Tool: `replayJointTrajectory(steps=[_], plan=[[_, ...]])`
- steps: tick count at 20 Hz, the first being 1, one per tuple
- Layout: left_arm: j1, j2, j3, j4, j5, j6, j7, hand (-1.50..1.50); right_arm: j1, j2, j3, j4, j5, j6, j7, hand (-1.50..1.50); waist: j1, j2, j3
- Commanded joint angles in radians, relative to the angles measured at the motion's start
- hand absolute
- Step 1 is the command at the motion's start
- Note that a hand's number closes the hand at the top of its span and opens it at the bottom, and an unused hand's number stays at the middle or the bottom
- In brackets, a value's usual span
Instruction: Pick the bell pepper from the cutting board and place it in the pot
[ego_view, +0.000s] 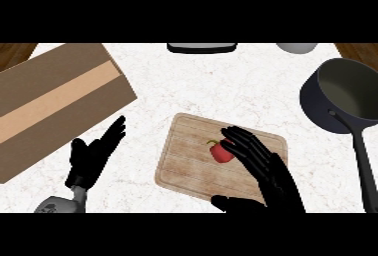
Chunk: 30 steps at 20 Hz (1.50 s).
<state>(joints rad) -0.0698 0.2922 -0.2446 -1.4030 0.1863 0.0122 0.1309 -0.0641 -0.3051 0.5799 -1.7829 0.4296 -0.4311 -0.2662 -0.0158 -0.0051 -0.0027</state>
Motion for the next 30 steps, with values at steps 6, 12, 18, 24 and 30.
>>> replayJointTrajectory(steps=[6, 12, 18, 24, 30], plan=[[0.019, -0.038, -0.022, 0.004, -0.035, 0.002, -0.02, 0.0, -0.112, 0.054, 0.032, -0.14, 0.108, 0.243, 0.6, -1.5, 0.02, 0.004, 0.001], [-0.045, -0.046, -0.004, 0.021, -0.028, -0.018, 0.017, 0.0, -0.207, 0.085, -0.003, 0.005, 0.039, 0.397, 0.751, -1.5, 0.028, 0.008, 0.002], [-0.054, -0.052, 0.027, 0.039, -0.035, -0.026, 0.023, 0.0, -0.197, 0.052, 0.01, 0.118, 0.068, 0.502, 0.731, -1.5, 0.019, 0.006, 0.003], [-0.014, -0.044, 0.075, 0.033, -0.055, -0.088, -0.005, 0.0, -0.158, 0.026, -0.137, 0.193, 0.091, 0.507, 0.52, -1.5, 0.017, 0.005, 0.003], [-0.052, -0.051, 0.126, 0.077, -0.056, -0.129, -0.007, 0.0, -0.227, 0.09, -0.219, 0.265, 0.083, 0.53, 0.447, -1.5, 0.017, 0.005, 0.003]])
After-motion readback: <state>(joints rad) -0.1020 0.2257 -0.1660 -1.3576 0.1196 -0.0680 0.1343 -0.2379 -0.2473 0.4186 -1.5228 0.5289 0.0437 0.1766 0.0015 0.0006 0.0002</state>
